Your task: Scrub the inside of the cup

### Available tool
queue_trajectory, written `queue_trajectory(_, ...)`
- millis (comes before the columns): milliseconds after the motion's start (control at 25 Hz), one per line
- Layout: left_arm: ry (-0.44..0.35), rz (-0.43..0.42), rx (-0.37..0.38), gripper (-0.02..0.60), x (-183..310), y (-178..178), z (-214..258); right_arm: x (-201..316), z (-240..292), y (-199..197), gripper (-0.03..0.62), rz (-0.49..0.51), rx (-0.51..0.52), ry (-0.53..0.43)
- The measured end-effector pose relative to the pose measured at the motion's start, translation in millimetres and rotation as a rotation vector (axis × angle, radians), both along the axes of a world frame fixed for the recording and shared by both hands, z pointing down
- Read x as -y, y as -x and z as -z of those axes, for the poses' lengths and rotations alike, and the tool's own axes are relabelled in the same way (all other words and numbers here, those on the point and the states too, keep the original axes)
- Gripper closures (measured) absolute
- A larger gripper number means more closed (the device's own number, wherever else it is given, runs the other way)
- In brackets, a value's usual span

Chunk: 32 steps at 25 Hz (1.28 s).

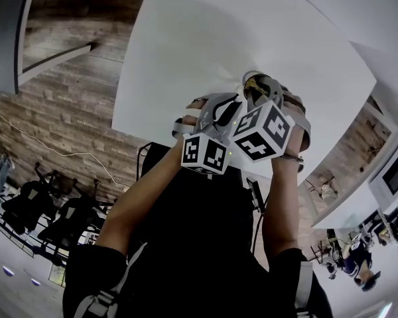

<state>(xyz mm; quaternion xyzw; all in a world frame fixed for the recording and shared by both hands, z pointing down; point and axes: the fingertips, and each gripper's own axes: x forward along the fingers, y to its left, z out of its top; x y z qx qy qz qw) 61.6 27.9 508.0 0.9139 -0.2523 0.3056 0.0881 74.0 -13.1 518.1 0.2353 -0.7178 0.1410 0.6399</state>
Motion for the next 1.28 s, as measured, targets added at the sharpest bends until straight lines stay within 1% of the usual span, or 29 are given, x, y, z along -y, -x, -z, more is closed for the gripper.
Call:
queue_trajectory(160, 0.01, 0.019, 0.005, 0.522, 1.0, -0.9, -0.4, -3.1, 8.9, -5.8, 0.565, -0.02, -0.012, -0.002)
queue_trajectory(440, 0.007, 0.014, 0.007, 0.522, -0.5, -3.1, -1.1, -4.0, 52.8, -19.0, 0.565, -0.06, -0.004, -0.04)
queue_trajectory(560, 0.007, 0.014, 0.008, 0.522, -0.6, -4.0, -1.5, -6.0, 54.1, -21.6, 0.565, -0.063, -0.006, -0.037)
queue_trajectory(1000, -0.001, 0.012, 0.016, 0.522, -2.4, -4.1, -0.7, -11.2, 0.7, -11.0, 0.565, -0.055, -0.012, 0.091)
queue_trajectory(1120, -0.005, 0.013, 0.016, 0.522, -1.6, -4.0, -1.4, -11.1, -2.0, -9.8, 0.565, -0.066, 0.004, 0.122)
queue_trajectory(1280, -0.008, 0.009, 0.023, 0.522, -2.2, -4.3, -1.7, -16.4, 5.9, -8.7, 0.565, -0.077, 0.049, 0.159)
